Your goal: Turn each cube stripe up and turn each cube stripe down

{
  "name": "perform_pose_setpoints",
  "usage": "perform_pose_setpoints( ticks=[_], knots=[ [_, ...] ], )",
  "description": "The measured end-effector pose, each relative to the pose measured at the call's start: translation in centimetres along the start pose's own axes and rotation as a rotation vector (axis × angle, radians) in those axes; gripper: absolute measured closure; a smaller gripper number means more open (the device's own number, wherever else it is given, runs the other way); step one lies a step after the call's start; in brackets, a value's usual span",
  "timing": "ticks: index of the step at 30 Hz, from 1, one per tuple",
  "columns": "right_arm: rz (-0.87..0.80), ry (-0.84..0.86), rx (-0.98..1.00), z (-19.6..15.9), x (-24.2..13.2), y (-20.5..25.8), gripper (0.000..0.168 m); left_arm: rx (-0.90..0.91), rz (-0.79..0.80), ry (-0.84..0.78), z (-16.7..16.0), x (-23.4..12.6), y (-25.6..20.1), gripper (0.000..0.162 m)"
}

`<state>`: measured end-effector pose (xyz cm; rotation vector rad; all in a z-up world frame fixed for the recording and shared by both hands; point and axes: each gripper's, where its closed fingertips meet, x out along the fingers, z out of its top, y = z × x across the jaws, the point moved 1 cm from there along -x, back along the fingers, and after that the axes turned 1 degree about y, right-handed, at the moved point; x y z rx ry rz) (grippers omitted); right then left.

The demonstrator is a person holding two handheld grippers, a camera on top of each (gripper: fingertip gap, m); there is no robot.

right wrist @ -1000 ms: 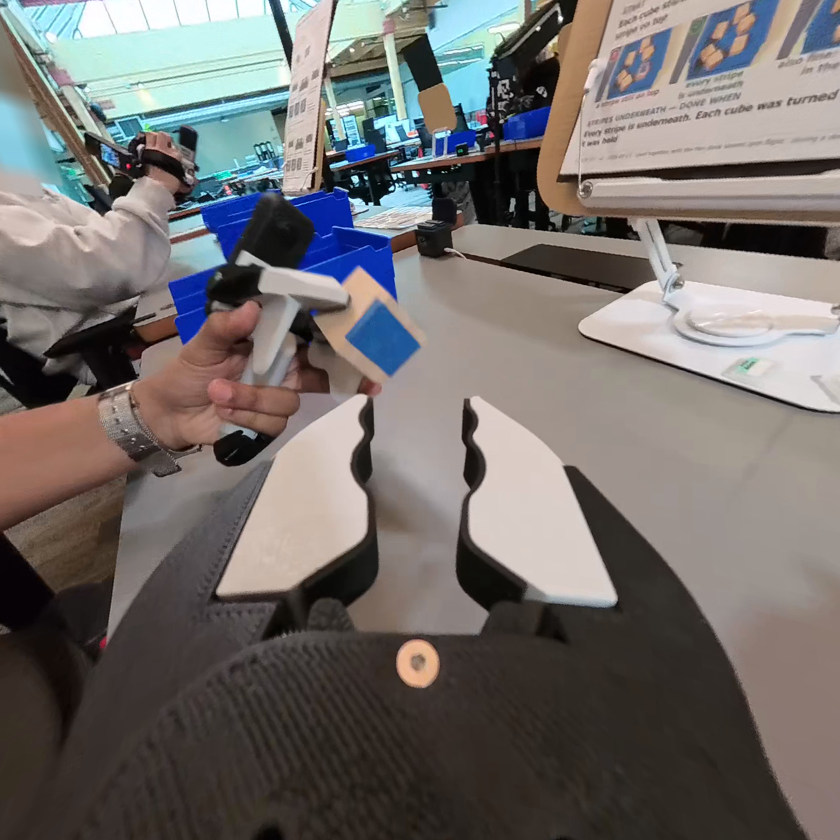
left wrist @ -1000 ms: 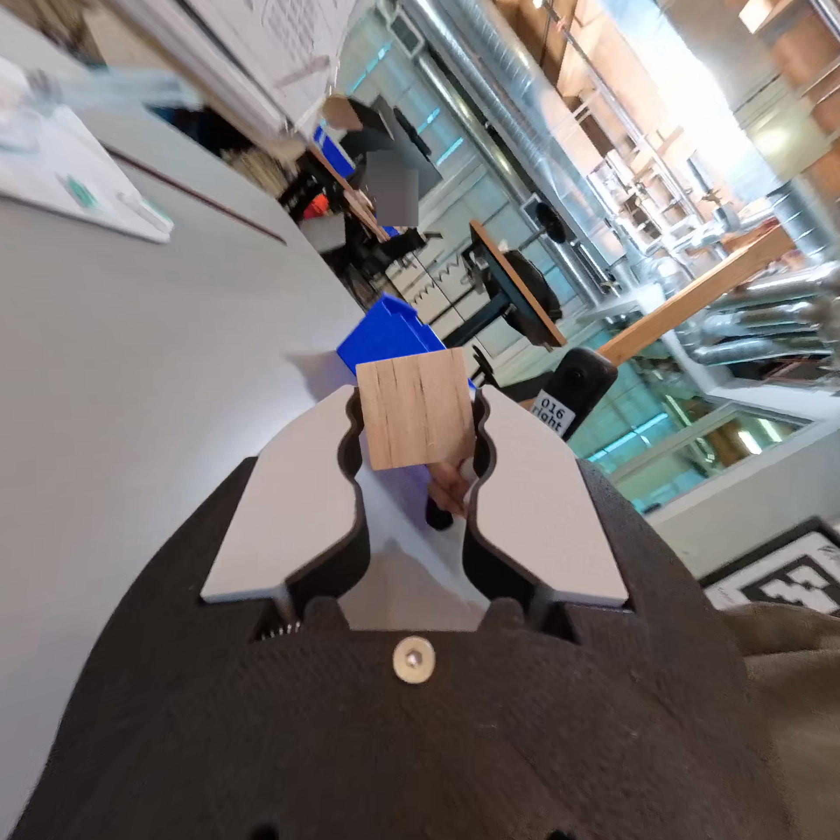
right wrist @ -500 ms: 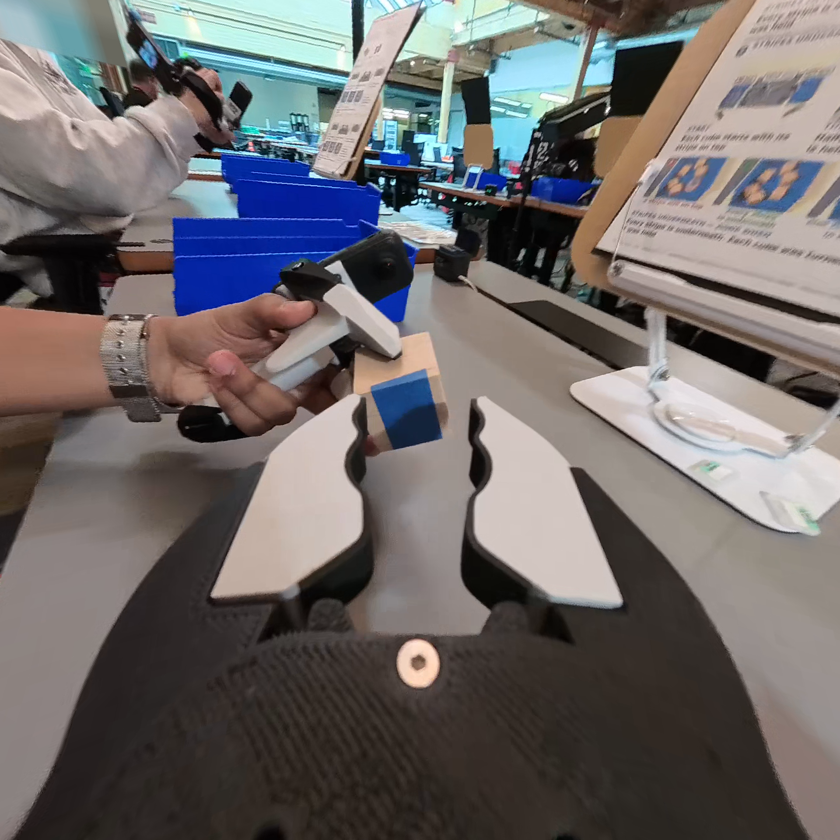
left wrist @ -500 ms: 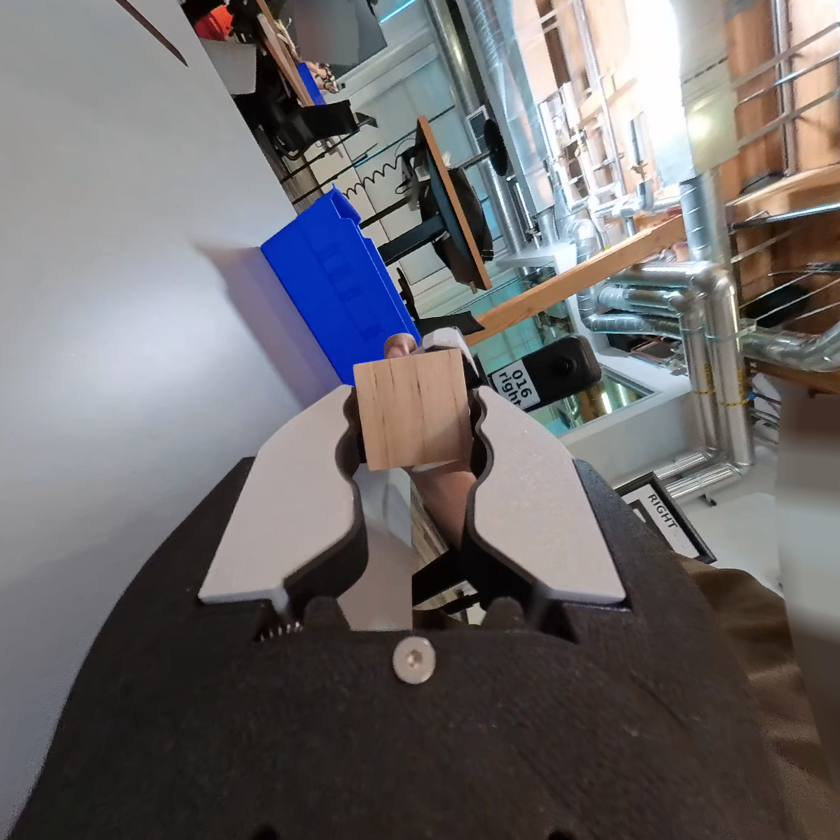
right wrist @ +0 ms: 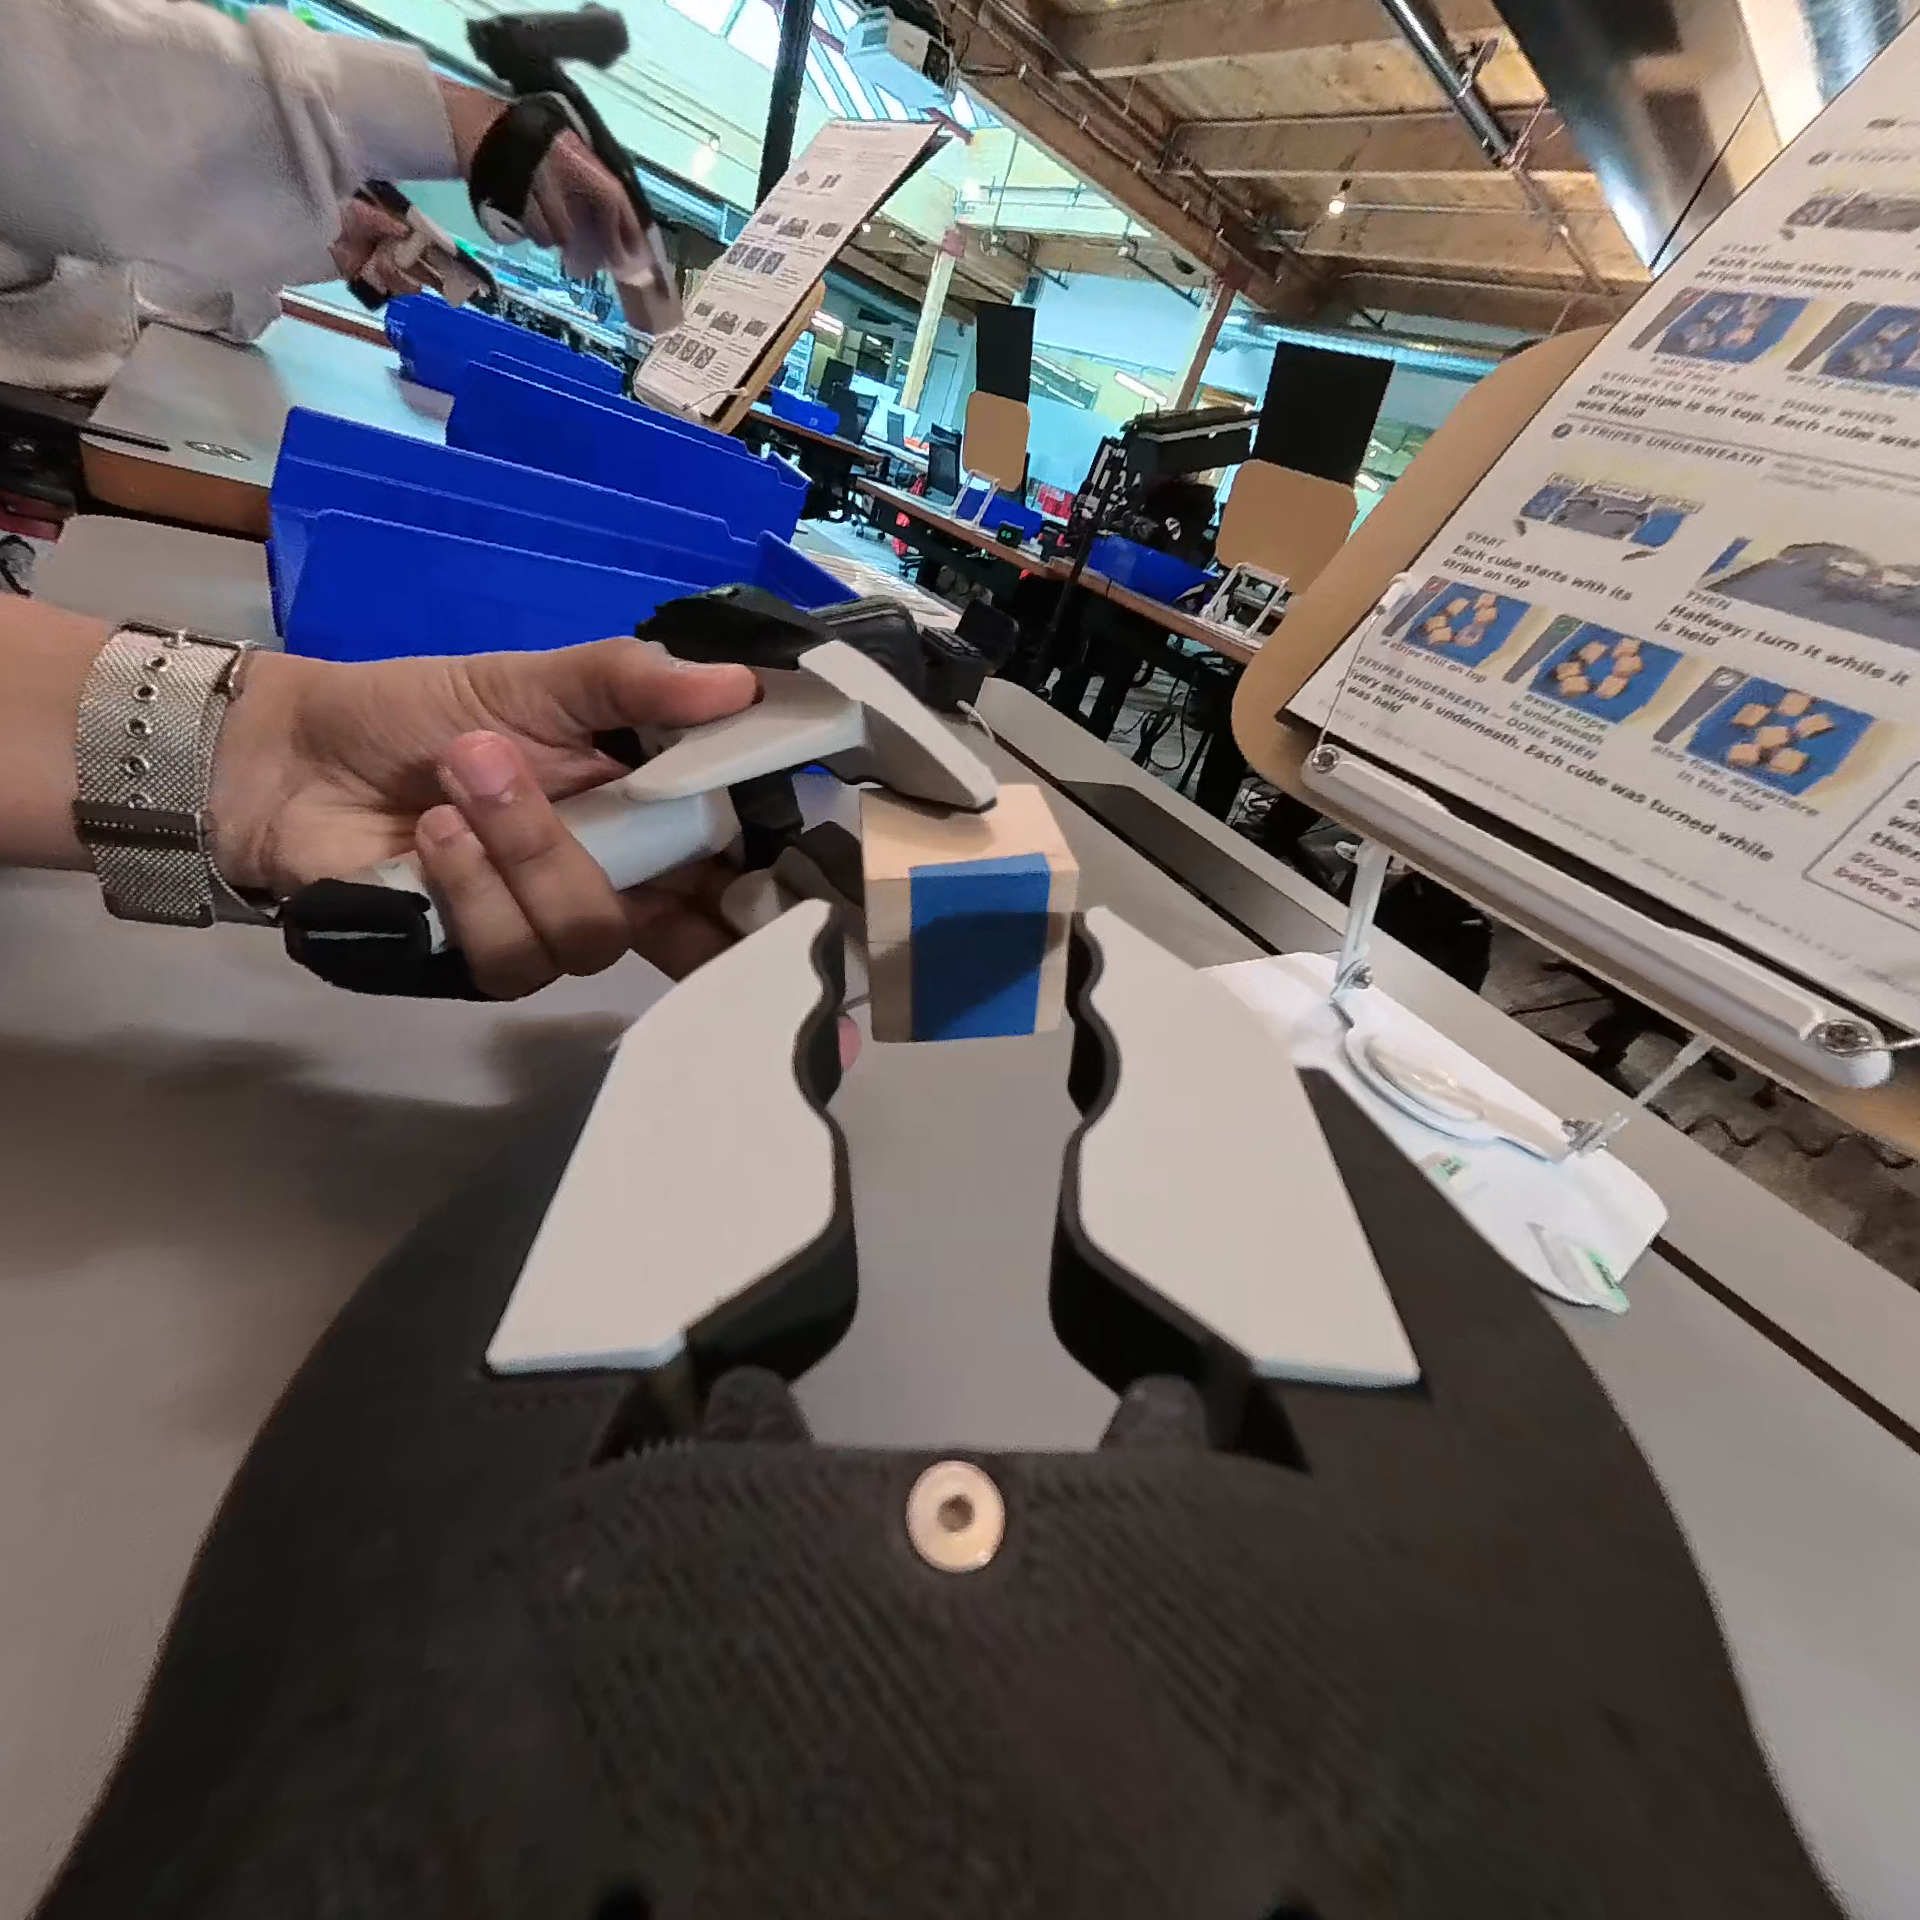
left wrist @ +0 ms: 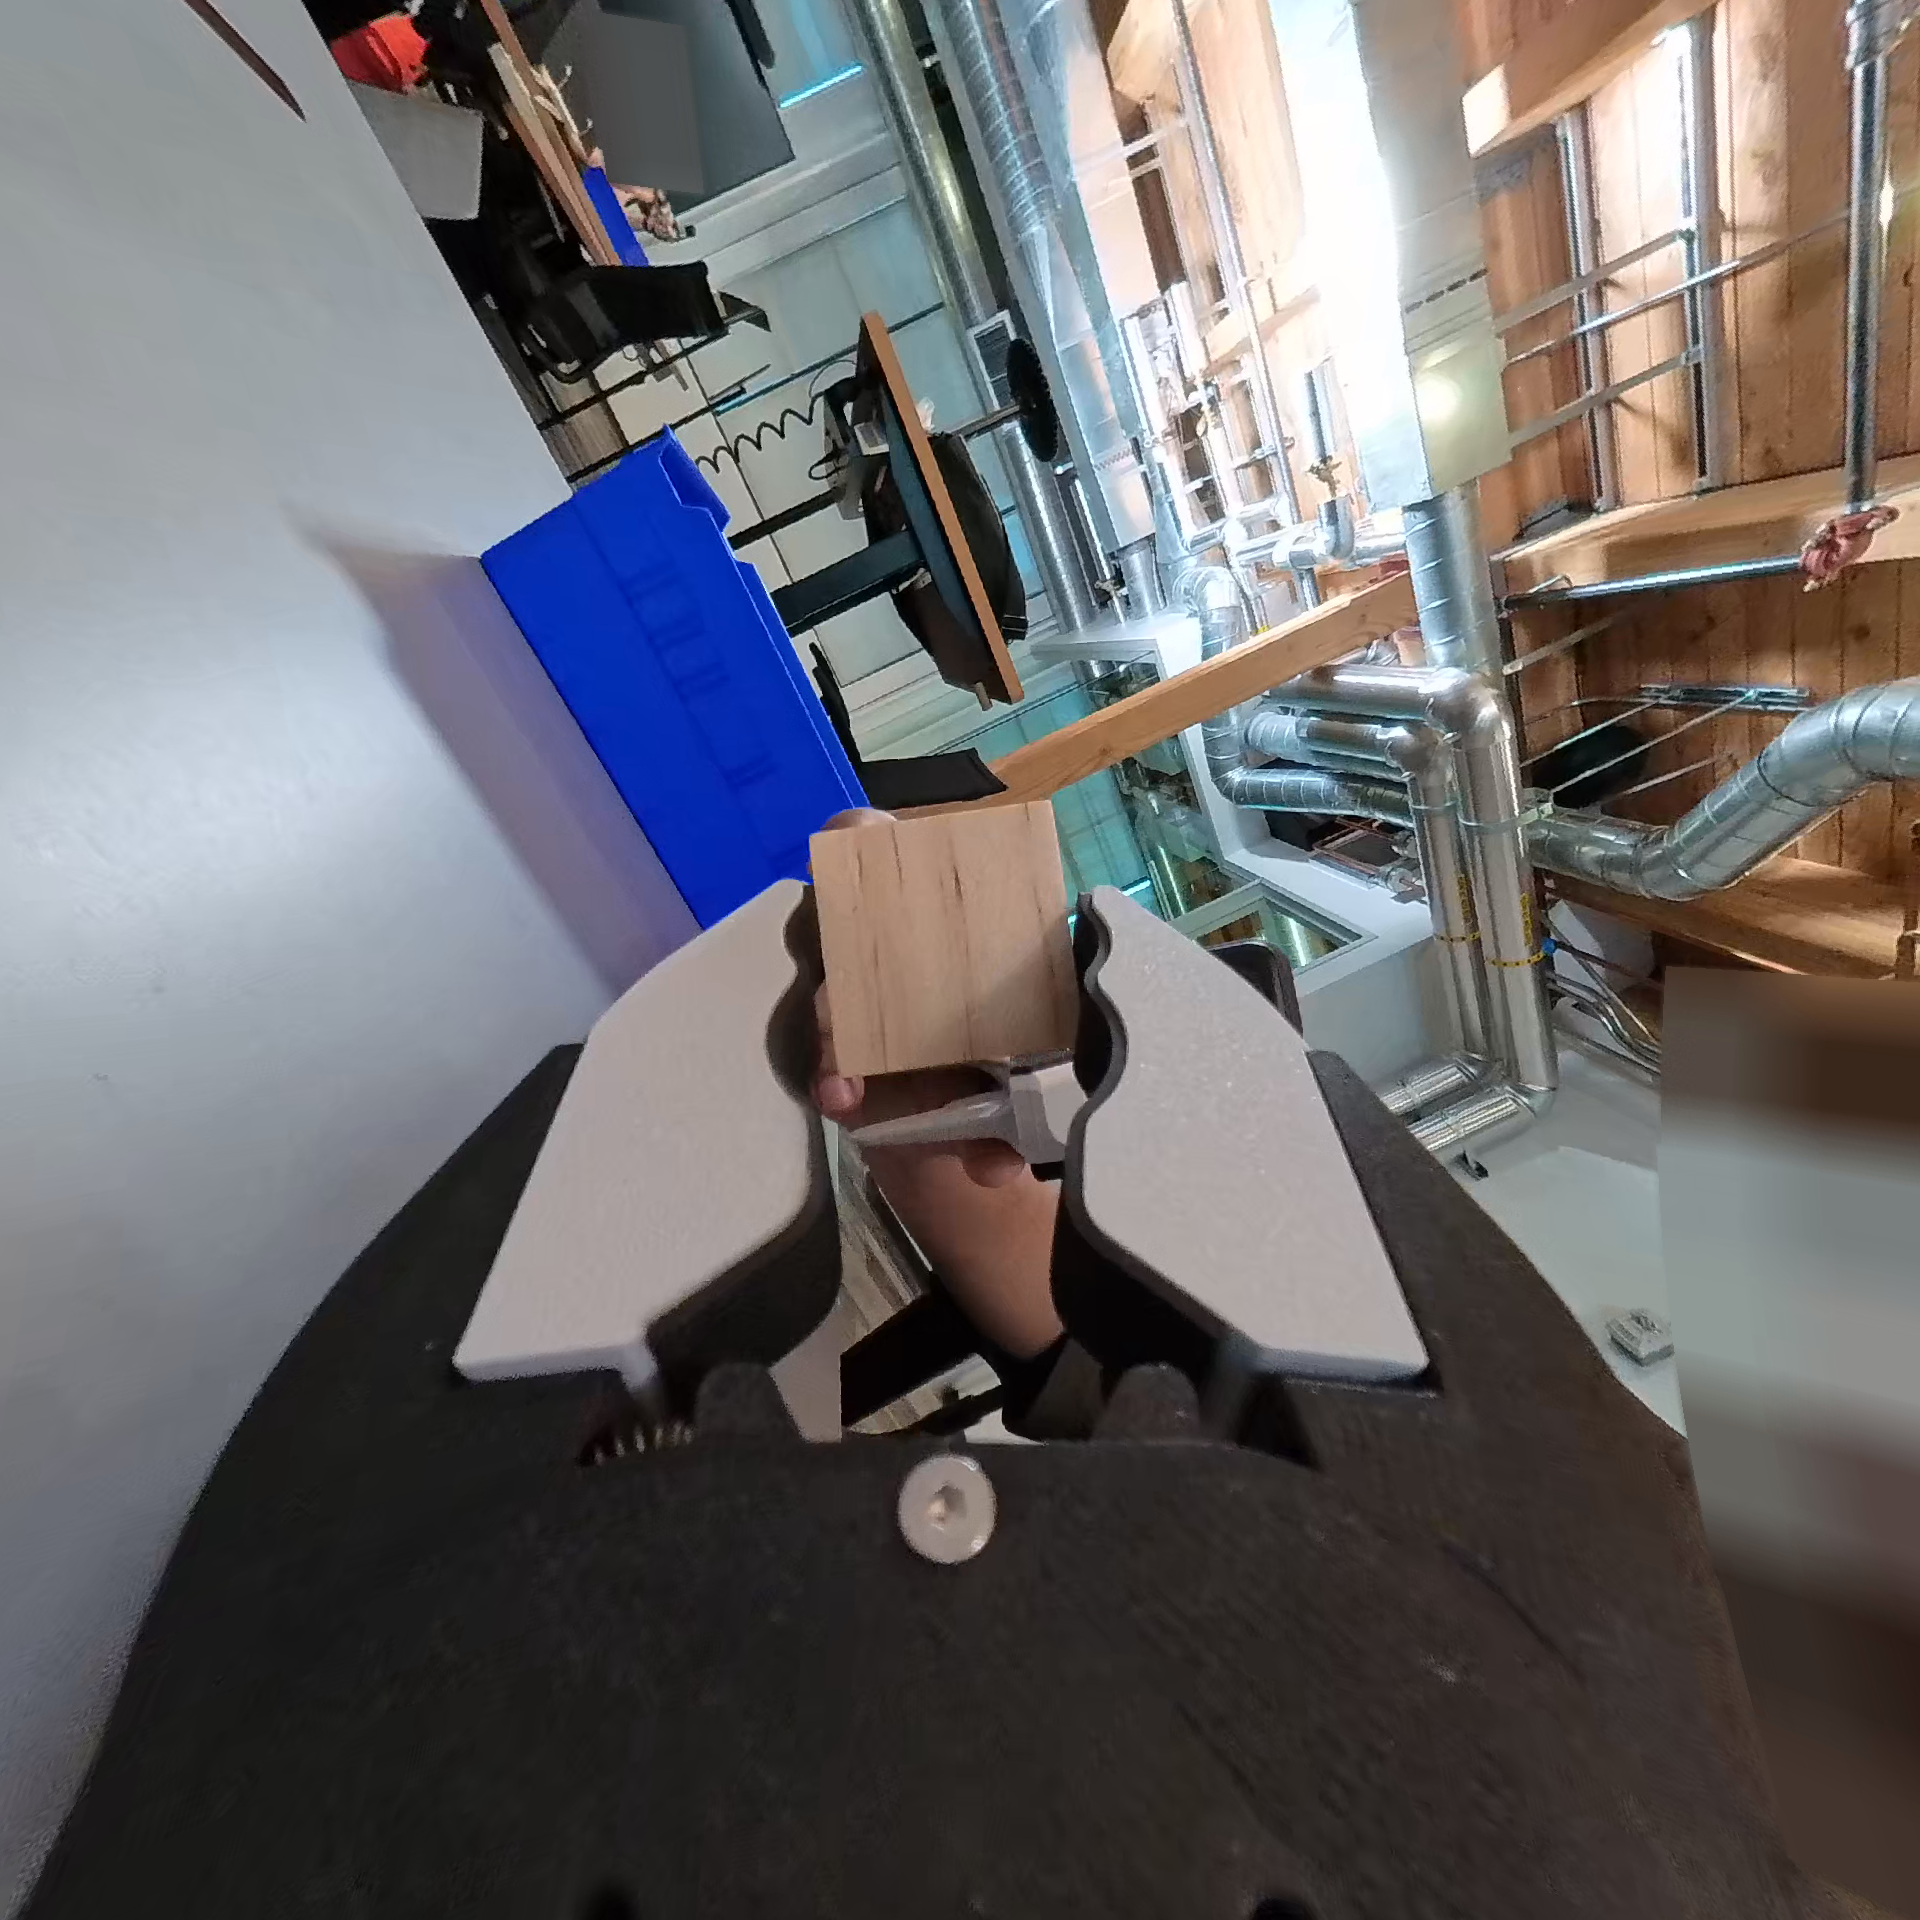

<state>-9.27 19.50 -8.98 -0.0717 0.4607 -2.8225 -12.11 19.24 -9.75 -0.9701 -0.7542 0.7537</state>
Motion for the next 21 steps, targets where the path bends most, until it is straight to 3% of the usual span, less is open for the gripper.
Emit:
perform_pose_setpoints(
  ticks=[11,13,16,21],
  knots=[
    [0.053,0.039,0.084,-0.9,0.4,-0.5,0.129,0.039,0.031,0.055,-0.3,0.3,0.5,0.112],
    [0.052,0.032,0.136,-0.8,0.5,-0.8,0.129,0.071,0.073,0.052,0.0,0.2,0.9,0.105],
    [0.032,0.028,0.198,-0.8,0.5,-1.5,0.129,0.144,0.124,0.053,0.4,-0.3,1.0,0.093],
    [-0.006,0.065,0.298,-1.4,0.3,-2.7,0.129,0.429,0.283,0.049,1.3,-1.2,1.0,0.092]
  ],
)
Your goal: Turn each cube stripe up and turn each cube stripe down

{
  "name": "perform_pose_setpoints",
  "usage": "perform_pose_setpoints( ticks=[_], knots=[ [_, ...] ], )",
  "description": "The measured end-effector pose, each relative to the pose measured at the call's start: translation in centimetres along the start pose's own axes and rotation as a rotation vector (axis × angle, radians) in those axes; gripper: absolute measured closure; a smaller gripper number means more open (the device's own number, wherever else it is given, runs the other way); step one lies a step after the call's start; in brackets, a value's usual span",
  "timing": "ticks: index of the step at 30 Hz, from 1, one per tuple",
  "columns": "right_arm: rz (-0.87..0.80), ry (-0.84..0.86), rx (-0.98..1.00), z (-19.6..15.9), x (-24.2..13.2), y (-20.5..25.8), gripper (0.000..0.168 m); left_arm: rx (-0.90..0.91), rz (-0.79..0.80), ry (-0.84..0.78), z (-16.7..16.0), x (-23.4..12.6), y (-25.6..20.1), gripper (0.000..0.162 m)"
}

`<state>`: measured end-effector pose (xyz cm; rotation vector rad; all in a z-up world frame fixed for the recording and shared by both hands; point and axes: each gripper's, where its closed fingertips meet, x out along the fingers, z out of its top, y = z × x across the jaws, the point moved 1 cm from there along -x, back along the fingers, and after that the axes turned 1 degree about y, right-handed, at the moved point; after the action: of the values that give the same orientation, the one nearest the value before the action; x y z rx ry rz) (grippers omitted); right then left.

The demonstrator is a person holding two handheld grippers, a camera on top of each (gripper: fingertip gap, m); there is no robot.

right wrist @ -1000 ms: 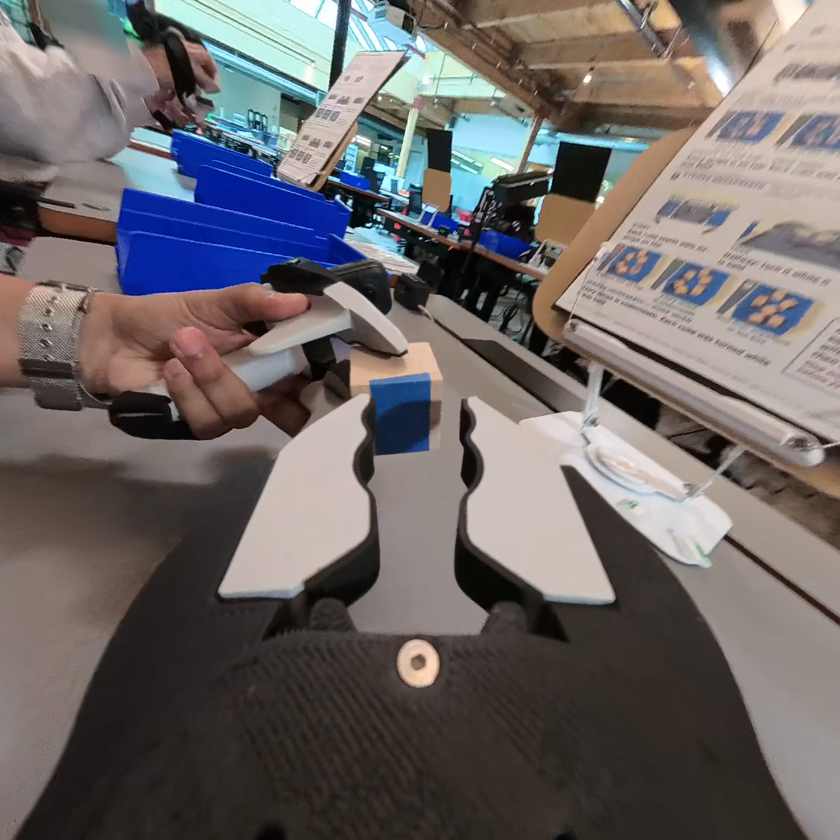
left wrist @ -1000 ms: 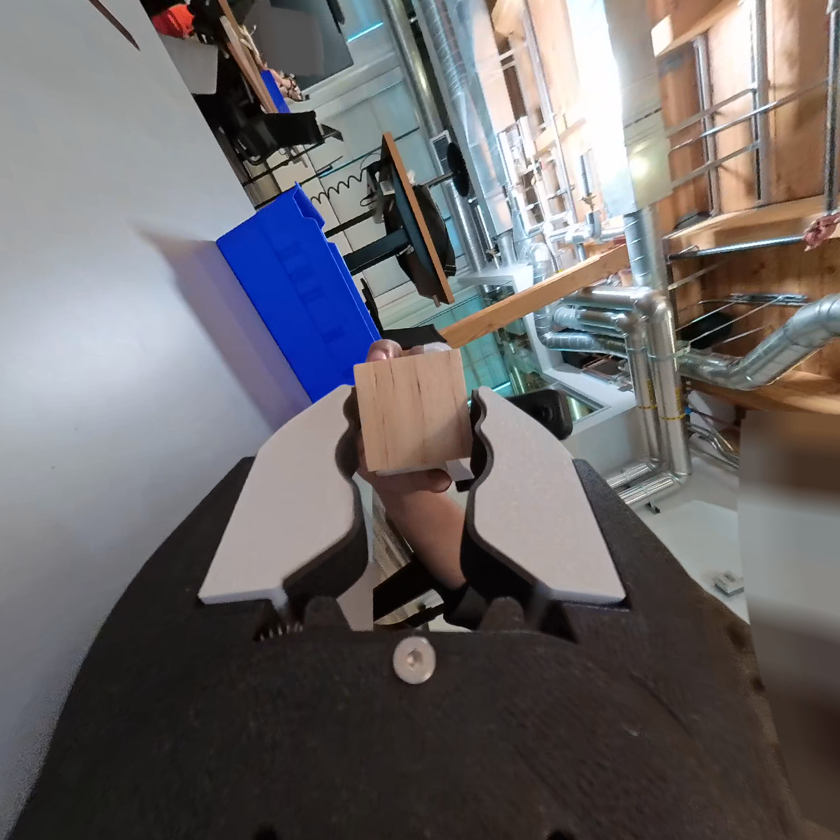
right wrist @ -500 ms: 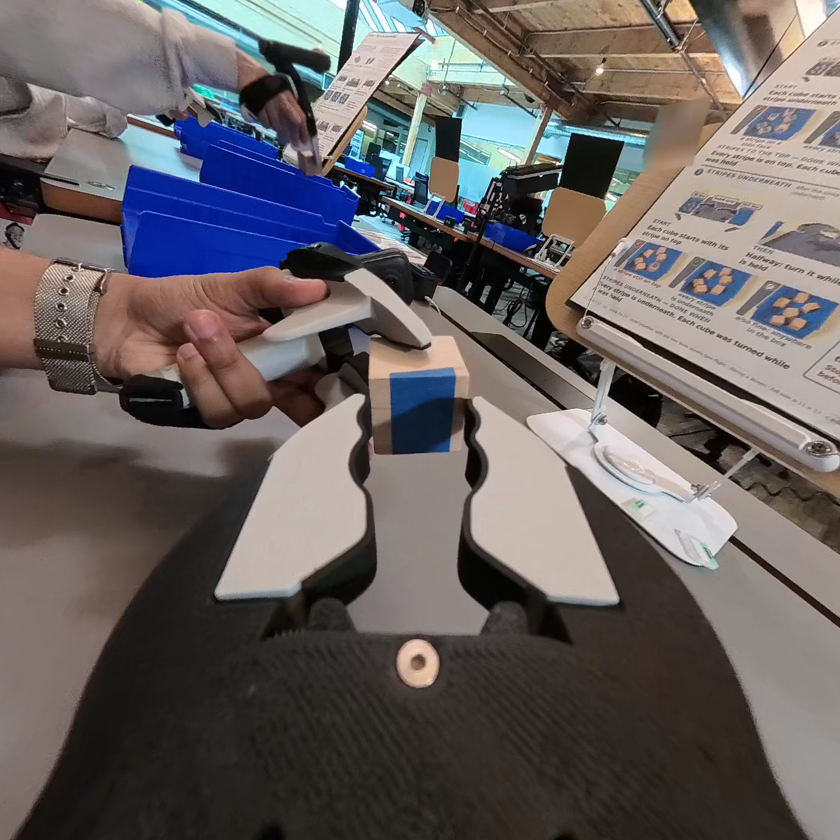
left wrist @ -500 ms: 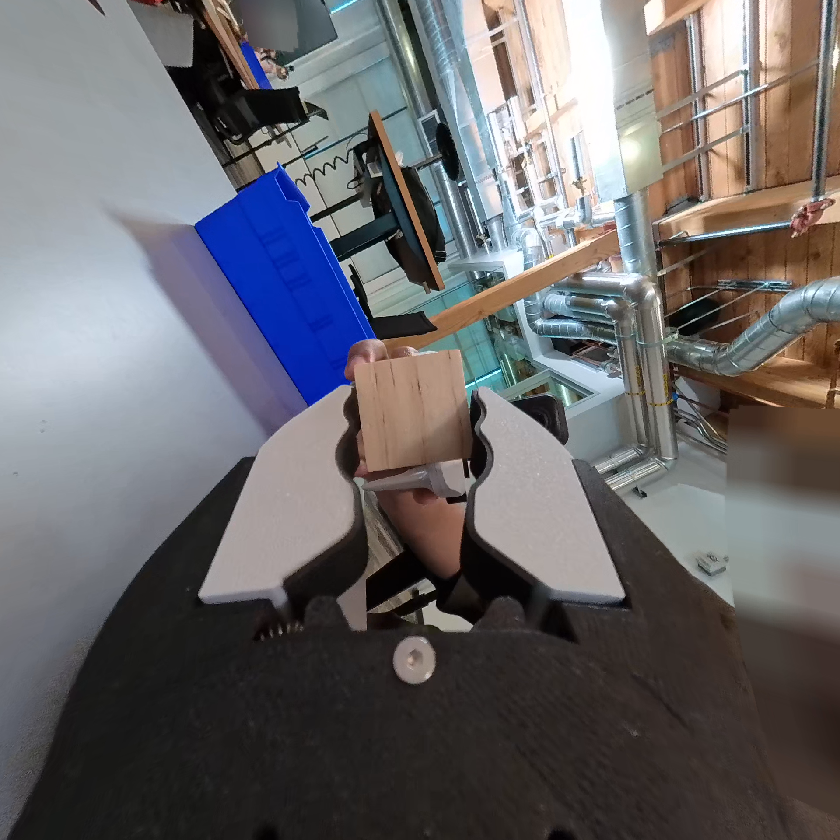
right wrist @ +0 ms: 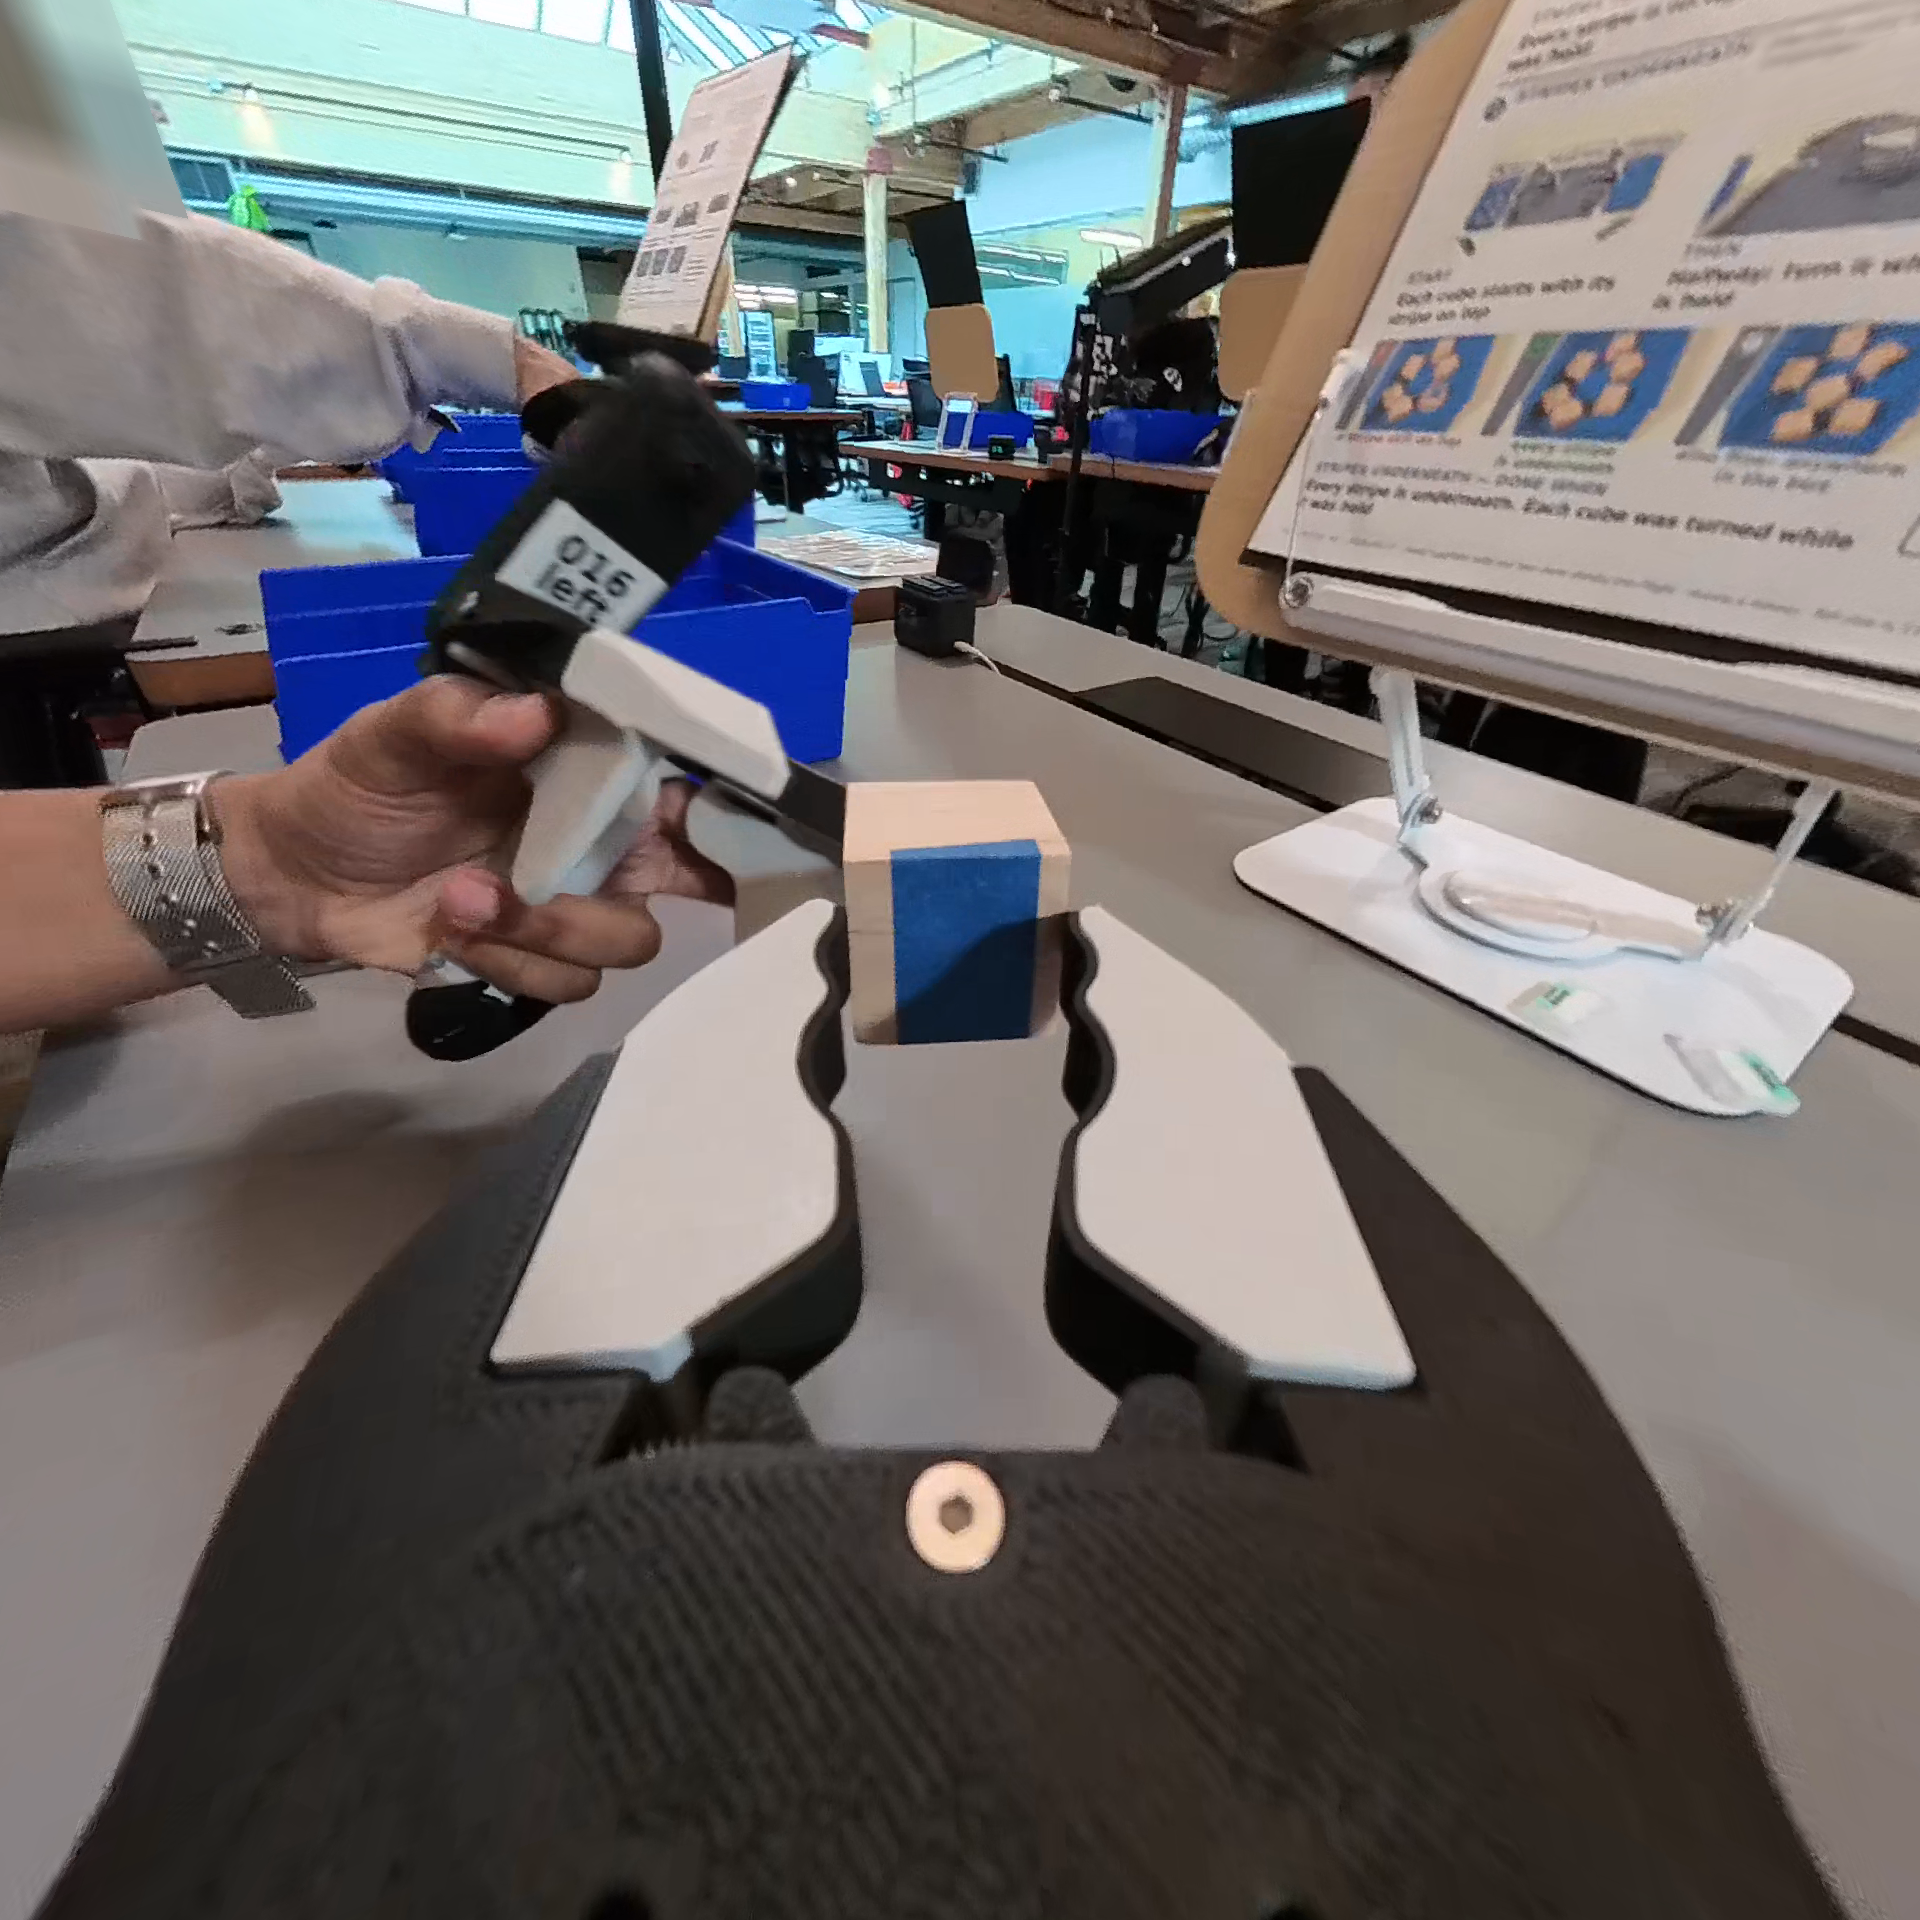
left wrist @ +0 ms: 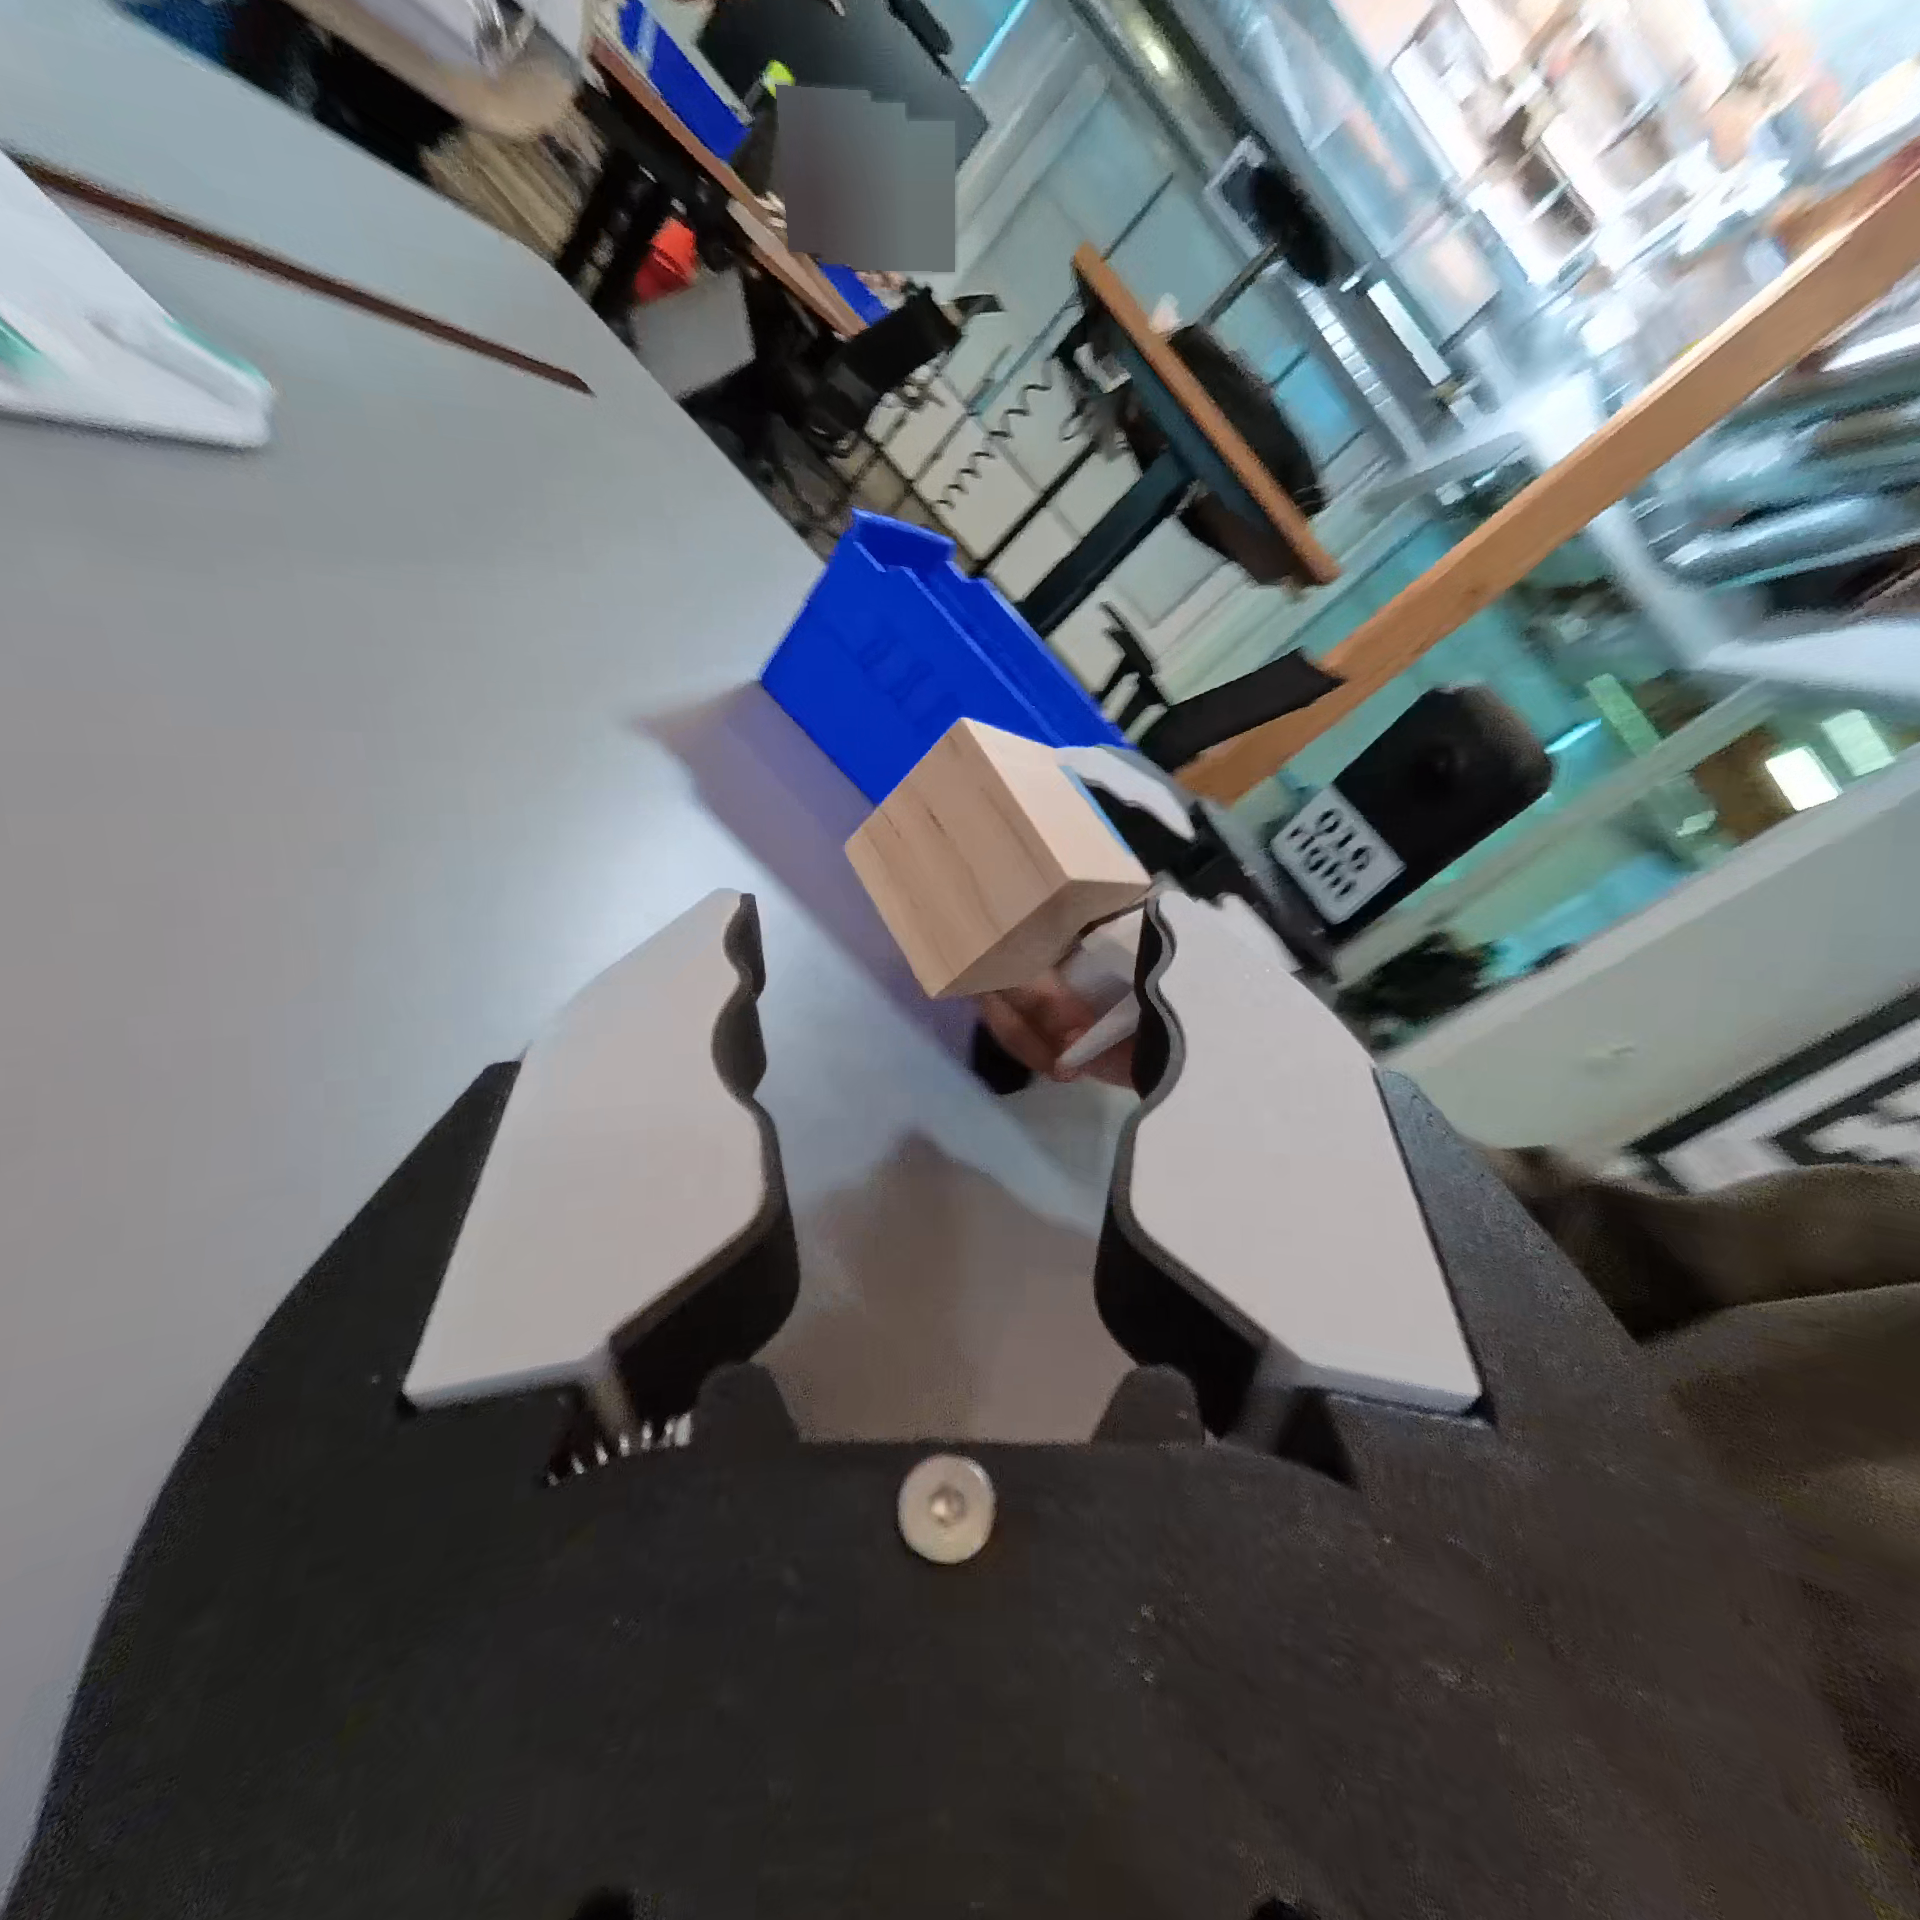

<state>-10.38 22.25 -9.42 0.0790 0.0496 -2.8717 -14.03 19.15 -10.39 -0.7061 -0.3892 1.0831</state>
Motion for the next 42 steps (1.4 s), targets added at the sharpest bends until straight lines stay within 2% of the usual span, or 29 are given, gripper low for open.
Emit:
perform_pose_setpoints(
  ticks=[6,9,13,17,23,27,32,40,42],
  knots=[
    [-0.039,0.077,0.098,-0.7,0.0,-1.0,0.129,0.420,0.336,0.035,-0.1,-0.5,2.0,0.087],
    [-0.066,0.130,0.130,-1.4,0.1,-1.5,0.129,0.579,0.429,0.066,-0.3,-0.4,2.4,0.088],
    [-0.067,0.201,0.248,-2.3,0.2,-1.8,0.129,0.893,0.576,0.137,-1.2,-0.1,2.7,0.088],
    [-0.056,0.256,0.352,-3.0,0.3,-1.8,0.128,1.077,0.703,0.100,-1.2,0.7,2.4,0.094],
    [-0.048,0.327,0.382,-3.5,0.3,-1.4,0.128,1.165,0.645,0.200,-3.5,2.2,2.0,0.097],
    [-0.011,0.412,0.394,-4.5,0.3,-0.7,0.128,1.235,0.638,0.212,-3.9,2.6,1.6,0.100],
    [0.010,0.432,0.409,-4.8,0.4,-0.3,0.128,1.293,0.628,0.239,-4.7,2.9,1.5,0.113],
    [0.049,0.348,0.378,-3.5,0.2,-0.2,0.128,1.239,0.604,0.196,-3.9,2.7,0.7,0.114],
    [0.072,0.300,0.371,-2.8,0.2,0.0,0.124,1.195,0.586,0.175,-3.5,2.5,0.5,0.114]
  ],
)
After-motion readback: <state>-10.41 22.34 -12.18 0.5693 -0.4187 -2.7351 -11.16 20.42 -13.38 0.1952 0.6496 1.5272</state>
